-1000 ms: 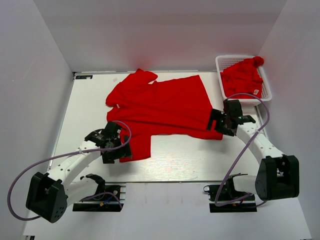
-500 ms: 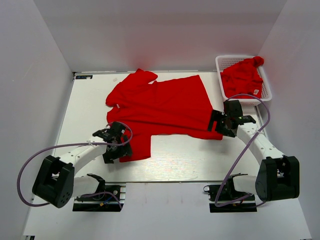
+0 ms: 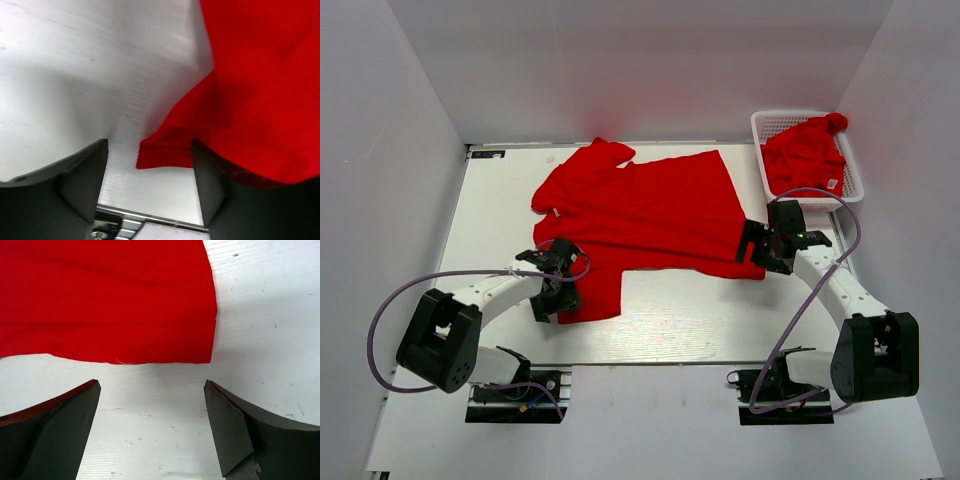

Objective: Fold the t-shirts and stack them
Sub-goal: Grap the side of the flattened tshirt closest away from the robot with both arms

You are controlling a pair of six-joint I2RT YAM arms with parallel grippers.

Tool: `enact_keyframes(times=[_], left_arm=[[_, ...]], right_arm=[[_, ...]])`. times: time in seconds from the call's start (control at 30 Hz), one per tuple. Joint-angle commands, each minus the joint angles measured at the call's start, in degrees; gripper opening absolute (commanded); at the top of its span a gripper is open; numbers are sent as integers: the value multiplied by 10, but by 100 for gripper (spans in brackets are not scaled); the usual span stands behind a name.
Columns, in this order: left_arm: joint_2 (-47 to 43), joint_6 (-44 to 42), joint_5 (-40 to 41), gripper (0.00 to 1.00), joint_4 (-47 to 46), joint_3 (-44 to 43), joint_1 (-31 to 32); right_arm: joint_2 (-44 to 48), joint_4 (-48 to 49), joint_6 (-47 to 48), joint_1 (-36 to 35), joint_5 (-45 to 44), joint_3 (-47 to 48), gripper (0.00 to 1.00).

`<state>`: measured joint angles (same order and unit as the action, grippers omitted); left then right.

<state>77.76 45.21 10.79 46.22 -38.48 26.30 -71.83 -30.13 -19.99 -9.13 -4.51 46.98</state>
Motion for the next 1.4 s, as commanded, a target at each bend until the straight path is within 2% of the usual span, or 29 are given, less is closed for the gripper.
enact_keyframes(times=[0.0, 0.03, 0.07, 0.13, 0.17, 0.2, 0.4, 0.53, 0.57, 0.67, 0.8, 0.9, 1.03, 1.1, 1.2, 1.37], left_arm=[[39, 0, 38, 68, -51, 45, 6], [33, 0, 32, 63, -51, 46, 6], [33, 0, 27, 53, -66, 52, 6], [27, 0, 21, 40, -79, 59, 11], [21, 0, 21, 16, -89, 65, 11], [20, 0, 21, 1, -90, 65, 11], [-15, -23, 9, 0, -97, 52, 16], [-122, -34, 9, 0, -92, 67, 22], [-166, -34, -1, 0, -92, 75, 22], [-218, -26, -51, 0, -92, 102, 22], [-225, -4, -144, 0, -86, 132, 22], [-225, -4, -168, 0, -67, 126, 27], [-245, 1, -159, 0, 25, 96, 32], [-271, 1, -189, 0, 32, 96, 32], [-284, 7, -182, 0, 64, 96, 32], [-289, 7, -182, 0, 64, 89, 32]], right_arm=[[6, -4, -2, 2, -9, 0, 90], [6, -4, -4, -1, -12, 0, 90], [6, -2, -3, 2, -14, 1, 90], [7, -3, -7, 1, -16, 1, 90], [7, -4, -6, 2, -16, 1, 90], [11, -5, -8, 2, -16, 2, 90], [23, -12, -10, 2, -24, 2, 90], [32, -17, -8, 2, -30, -1, 90], [37, -19, -8, 2, -33, -5, 90], [46, -26, -18, 2, -38, -14, 90], [57, -30, -40, 1, -45, -34, 90], [62, -35, -54, 2, -43, -47, 90], [68, -32, -86, 2, -58, -63, 90], [78, -27, -107, 2, -67, -70, 90], [82, -19, -120, 1, -85, -76, 90], [71, -1, -142, 2, -91, -80, 90]])
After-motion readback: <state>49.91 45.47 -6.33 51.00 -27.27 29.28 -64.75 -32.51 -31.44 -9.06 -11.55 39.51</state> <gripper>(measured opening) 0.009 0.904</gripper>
